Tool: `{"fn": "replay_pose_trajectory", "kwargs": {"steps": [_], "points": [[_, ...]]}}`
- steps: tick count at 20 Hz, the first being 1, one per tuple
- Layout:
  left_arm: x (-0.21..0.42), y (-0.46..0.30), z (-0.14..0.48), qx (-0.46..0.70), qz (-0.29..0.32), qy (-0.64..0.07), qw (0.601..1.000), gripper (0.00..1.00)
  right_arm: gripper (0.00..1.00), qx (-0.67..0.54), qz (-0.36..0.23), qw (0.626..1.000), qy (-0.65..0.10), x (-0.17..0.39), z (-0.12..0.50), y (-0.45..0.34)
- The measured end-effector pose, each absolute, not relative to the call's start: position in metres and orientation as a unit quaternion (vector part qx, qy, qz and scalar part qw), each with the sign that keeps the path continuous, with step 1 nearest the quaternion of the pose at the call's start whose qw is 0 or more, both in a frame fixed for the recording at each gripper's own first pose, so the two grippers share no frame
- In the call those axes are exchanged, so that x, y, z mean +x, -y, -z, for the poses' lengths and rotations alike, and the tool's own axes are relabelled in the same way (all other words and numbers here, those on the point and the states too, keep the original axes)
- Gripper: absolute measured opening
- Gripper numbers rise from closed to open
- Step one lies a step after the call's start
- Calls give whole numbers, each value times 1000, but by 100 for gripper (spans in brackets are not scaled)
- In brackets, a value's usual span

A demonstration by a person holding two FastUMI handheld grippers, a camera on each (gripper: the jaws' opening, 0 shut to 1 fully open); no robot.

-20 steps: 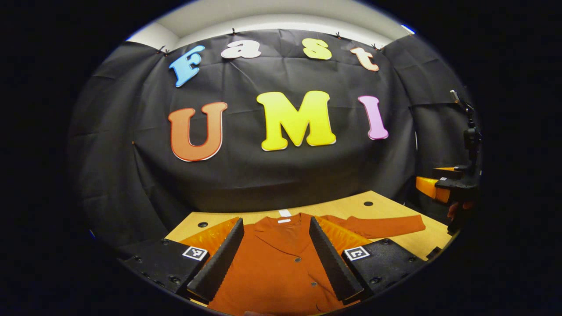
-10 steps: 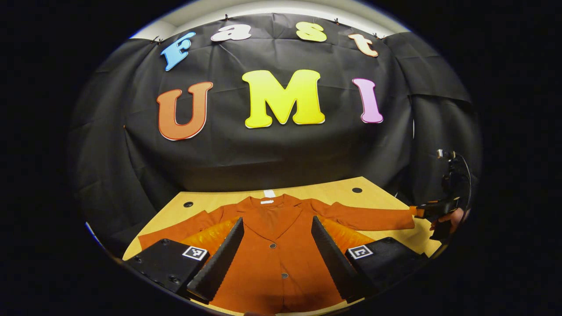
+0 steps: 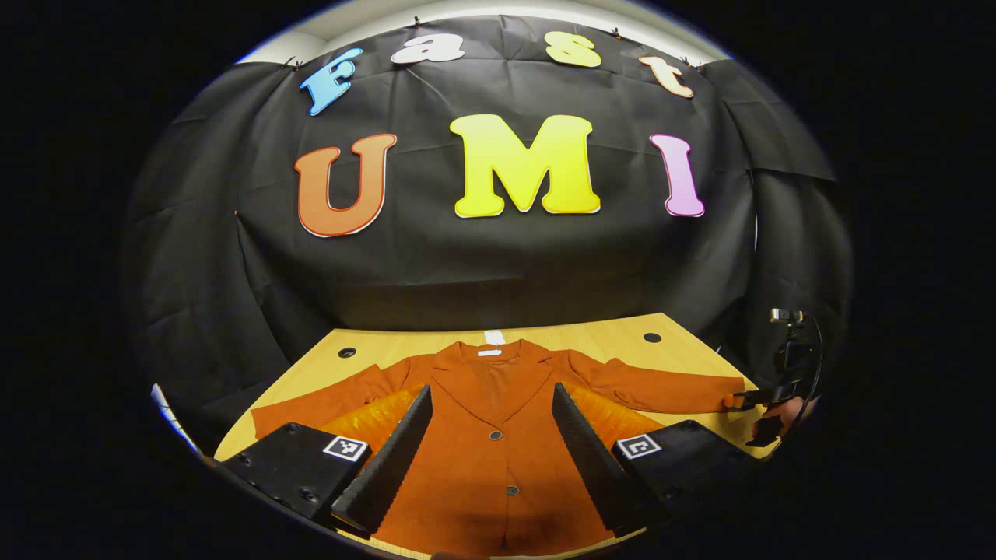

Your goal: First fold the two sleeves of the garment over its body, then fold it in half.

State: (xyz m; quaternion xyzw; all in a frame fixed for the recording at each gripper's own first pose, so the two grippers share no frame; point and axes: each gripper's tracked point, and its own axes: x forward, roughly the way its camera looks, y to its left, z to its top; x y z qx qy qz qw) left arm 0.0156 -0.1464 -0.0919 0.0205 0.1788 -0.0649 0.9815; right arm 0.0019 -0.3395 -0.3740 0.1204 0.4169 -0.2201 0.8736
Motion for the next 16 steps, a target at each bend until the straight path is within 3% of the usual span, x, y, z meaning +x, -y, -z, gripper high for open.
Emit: {"fn": "replay_pose_trajectory", "kwargs": {"steps": [3,4,8,13,16], "points": [[21,126,93,18,57,-178,982,100,26,166,229,873,-398,6,373,338],[23,120,94,16,54,-178,982,100,16,182,235,871,-392,9,371,339],[27,88,99,11,40,-179,983,100,0,216,250,855,-400,9,362,340],[36,38,110,-17,23,-177,984,100,2,133,221,902,-347,50,282,321],[40,8,122,-29,25,-183,982,100,2,67,165,937,-300,100,209,272]]}}
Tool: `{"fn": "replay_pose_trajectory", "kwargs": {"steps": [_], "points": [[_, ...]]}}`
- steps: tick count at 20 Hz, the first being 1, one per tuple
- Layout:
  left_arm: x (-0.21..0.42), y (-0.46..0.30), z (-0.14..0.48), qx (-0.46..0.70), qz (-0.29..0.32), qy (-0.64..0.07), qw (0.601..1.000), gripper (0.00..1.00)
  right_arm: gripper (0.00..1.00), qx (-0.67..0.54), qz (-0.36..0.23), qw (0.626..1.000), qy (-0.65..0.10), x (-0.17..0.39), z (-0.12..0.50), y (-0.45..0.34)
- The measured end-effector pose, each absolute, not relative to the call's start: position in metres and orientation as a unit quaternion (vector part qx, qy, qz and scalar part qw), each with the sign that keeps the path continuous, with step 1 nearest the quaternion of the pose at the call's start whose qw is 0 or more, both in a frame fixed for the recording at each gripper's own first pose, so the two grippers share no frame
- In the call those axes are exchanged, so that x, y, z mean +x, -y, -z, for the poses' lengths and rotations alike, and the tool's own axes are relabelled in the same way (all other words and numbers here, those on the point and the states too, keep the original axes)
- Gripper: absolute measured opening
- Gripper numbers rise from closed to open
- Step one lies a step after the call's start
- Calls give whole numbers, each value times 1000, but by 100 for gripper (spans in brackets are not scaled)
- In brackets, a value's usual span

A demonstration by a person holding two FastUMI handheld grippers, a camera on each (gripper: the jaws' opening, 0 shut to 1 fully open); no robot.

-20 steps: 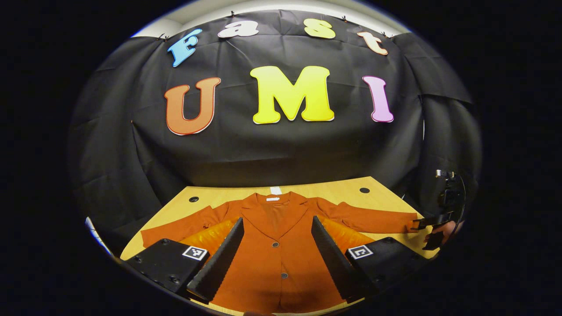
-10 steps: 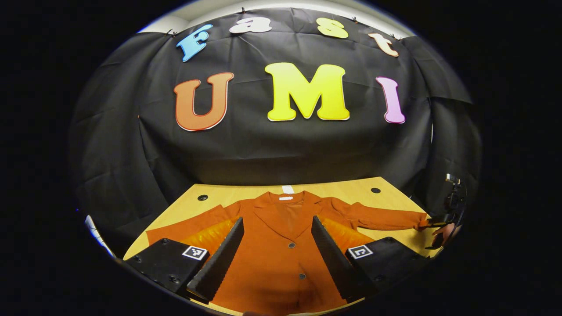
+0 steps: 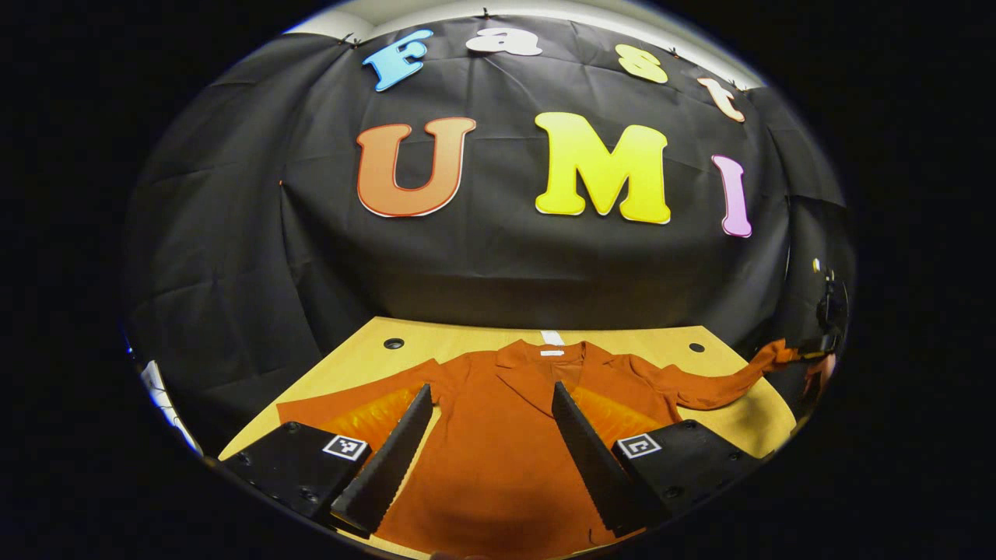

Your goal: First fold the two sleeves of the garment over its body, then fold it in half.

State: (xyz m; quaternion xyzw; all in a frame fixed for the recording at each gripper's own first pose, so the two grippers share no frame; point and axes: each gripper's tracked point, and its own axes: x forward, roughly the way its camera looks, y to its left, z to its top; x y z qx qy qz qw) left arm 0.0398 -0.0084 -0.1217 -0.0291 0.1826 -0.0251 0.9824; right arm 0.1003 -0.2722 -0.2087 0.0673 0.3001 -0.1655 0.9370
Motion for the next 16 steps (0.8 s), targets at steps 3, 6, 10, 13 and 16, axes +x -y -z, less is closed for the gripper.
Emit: {"fn": "replay_pose_trajectory", "kwargs": {"steps": [3,6,10,13,16], "points": [[46,-20,124,-39,24,-182,982,100,2,20,113,958,-261,145,148,212],[54,-62,118,-54,-3,-165,985,100,2,-10,52,973,-226,193,98,118],[47,-112,112,-71,-34,-157,985,100,2,-26,-10,975,-221,230,102,-6],[37,-158,110,-76,-64,-154,983,100,1,-22,-52,968,-243,234,140,-111],[28,-197,110,-74,-92,-156,981,100,2,-23,-68,961,-266,239,174,-166]]}}
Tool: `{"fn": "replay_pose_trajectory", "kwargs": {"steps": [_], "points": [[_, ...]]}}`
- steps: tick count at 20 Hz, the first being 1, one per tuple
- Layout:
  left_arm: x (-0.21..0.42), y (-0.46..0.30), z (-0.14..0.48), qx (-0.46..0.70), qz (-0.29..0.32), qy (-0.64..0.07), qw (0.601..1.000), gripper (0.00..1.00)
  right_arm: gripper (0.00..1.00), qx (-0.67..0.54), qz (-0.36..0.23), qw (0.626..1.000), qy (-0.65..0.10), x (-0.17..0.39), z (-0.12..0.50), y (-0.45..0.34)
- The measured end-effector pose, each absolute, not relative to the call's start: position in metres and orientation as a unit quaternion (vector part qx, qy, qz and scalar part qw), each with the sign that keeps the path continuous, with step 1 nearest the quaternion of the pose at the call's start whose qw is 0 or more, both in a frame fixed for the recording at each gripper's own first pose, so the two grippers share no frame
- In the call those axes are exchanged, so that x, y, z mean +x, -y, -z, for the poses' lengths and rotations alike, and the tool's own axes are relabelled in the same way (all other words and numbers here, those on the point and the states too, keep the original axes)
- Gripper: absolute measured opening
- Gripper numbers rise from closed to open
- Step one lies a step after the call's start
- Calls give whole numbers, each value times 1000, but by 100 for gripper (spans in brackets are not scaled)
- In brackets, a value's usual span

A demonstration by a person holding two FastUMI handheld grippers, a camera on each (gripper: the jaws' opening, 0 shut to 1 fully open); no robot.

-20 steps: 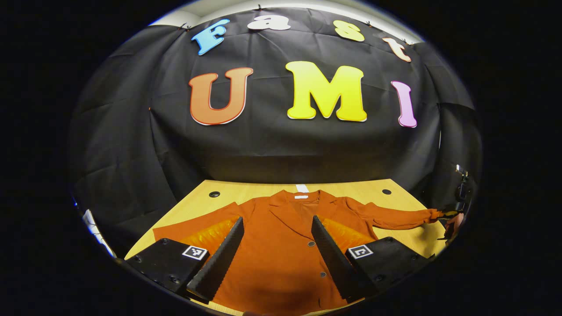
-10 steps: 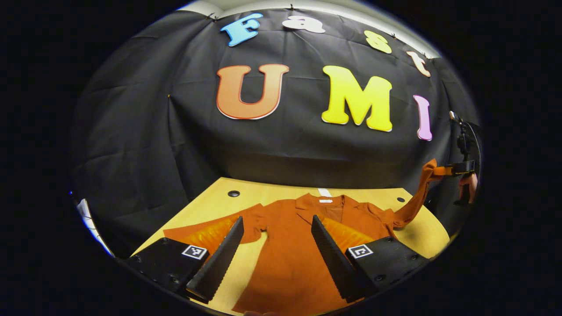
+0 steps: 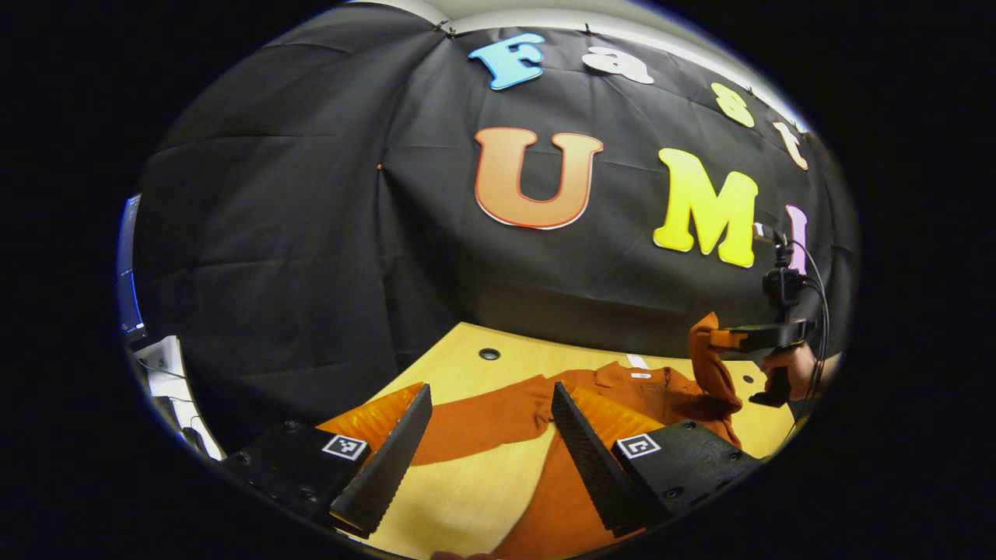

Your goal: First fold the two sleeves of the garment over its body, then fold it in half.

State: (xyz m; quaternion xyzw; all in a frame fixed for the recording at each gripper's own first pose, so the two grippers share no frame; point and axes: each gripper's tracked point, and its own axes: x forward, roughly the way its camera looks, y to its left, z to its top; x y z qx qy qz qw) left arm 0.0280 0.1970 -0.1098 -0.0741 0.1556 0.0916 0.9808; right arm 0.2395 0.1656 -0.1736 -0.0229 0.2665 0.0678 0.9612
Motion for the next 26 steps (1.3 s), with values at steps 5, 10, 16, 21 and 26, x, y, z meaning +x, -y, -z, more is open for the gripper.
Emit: {"fn": "replay_pose_trajectory", "kwargs": {"steps": [5,10,16,21,26], "points": [[16,-234,116,-87,-120,-168,975,97,2,-30,-78,943,-324,241,250,-224],[11,-241,126,-85,-118,-188,971,97,1,-7,-65,918,-391,239,342,-262],[5,-246,131,-84,-126,-193,970,97,18,54,-91,916,-386,240,337,-305],[6,-248,143,-95,-128,-195,968,97,80,86,-110,913,-383,223,309,-311],[22,-259,180,-110,-134,-213,962,97,88,70,-124,931,-337,194,238,-275]]}}
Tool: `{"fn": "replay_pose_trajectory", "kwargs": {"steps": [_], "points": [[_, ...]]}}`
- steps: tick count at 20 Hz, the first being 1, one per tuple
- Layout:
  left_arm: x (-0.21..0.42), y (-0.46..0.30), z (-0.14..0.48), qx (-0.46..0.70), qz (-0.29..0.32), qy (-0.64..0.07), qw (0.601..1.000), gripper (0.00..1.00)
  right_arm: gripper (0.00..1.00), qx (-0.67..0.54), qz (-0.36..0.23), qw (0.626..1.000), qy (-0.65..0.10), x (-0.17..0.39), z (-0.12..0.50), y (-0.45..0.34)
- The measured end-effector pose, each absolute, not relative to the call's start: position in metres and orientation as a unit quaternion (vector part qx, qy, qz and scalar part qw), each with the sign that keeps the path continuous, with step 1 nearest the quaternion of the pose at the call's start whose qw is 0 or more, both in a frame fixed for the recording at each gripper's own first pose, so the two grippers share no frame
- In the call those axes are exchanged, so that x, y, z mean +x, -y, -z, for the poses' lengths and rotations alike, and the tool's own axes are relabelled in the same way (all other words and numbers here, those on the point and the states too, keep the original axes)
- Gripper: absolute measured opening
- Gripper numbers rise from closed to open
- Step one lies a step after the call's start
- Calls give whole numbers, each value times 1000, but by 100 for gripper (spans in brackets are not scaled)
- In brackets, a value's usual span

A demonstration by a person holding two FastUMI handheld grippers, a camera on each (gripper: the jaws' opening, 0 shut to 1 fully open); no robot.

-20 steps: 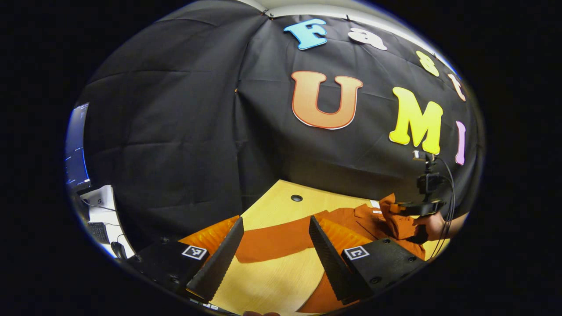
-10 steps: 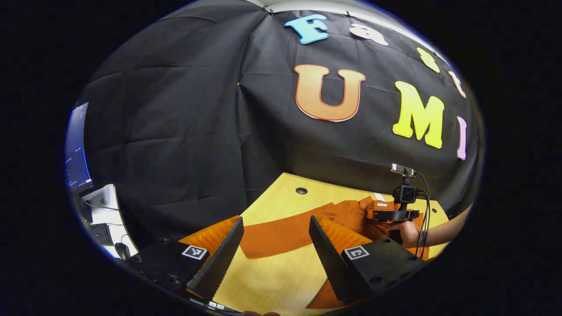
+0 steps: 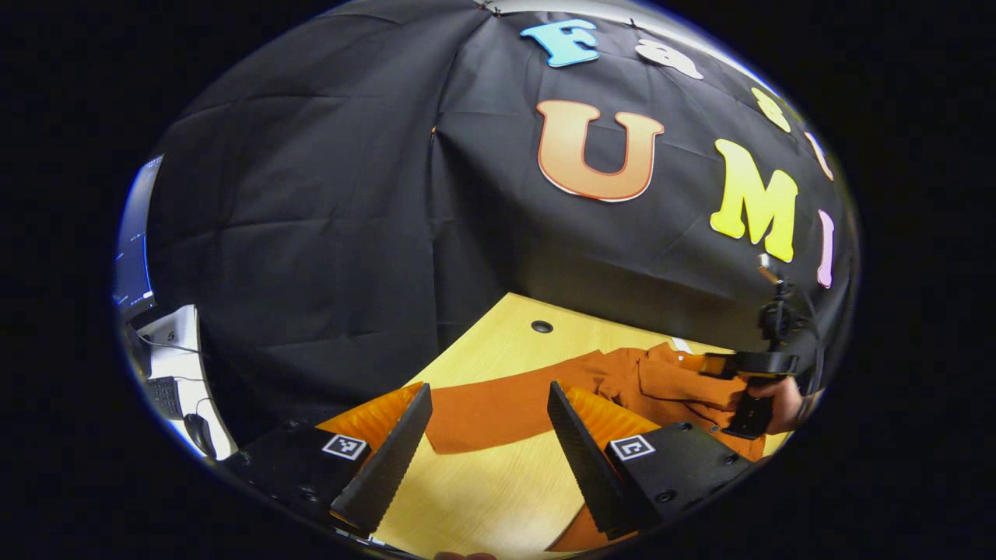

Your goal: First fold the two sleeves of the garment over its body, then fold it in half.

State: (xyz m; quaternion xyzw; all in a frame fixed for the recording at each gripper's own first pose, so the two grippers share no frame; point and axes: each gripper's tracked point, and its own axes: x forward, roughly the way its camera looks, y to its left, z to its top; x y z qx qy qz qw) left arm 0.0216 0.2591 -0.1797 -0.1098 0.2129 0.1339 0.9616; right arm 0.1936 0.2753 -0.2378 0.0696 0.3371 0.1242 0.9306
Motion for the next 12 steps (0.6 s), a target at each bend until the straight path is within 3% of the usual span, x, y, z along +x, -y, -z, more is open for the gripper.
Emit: {"fn": "replay_pose_trajectory", "kwargs": {"steps": [6,12], "points": [[38,-286,248,-131,-162,-261,943,98,91,24,-158,958,-238,138,116,-213],[50,-307,323,-152,-203,-316,914,98,91,24,-108,969,-222,86,67,-131]]}}
